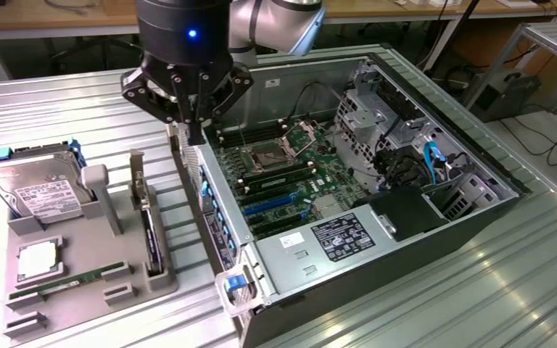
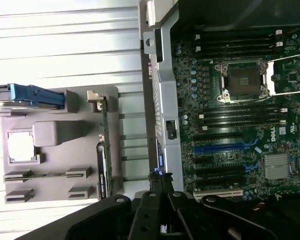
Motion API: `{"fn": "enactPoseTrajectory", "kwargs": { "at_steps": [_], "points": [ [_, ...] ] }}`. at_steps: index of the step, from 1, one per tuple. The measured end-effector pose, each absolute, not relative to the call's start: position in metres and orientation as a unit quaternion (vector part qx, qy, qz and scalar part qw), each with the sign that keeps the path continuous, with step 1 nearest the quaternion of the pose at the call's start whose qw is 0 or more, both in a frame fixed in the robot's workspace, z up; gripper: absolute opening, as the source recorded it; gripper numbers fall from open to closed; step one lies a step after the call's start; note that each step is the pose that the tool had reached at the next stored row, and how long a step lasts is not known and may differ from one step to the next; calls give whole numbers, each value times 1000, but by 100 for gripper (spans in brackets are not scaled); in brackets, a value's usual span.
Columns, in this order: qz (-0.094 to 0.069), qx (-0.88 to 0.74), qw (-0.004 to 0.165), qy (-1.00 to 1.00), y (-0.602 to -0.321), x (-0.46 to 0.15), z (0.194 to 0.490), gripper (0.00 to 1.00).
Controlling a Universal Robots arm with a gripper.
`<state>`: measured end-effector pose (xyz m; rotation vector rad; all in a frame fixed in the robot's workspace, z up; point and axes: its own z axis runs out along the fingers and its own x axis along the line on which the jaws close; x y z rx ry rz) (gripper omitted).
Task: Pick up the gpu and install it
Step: 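Reach for the gpu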
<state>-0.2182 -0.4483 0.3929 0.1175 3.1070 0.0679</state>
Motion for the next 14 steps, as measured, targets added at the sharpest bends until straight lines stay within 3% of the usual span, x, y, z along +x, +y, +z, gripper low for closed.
{"fn": "enactPoseTrajectory", "kwargs": {
  "at_steps": [14],
  "points": [
    [22,38,15,999,-451,-281,369,11]
  ]
}}
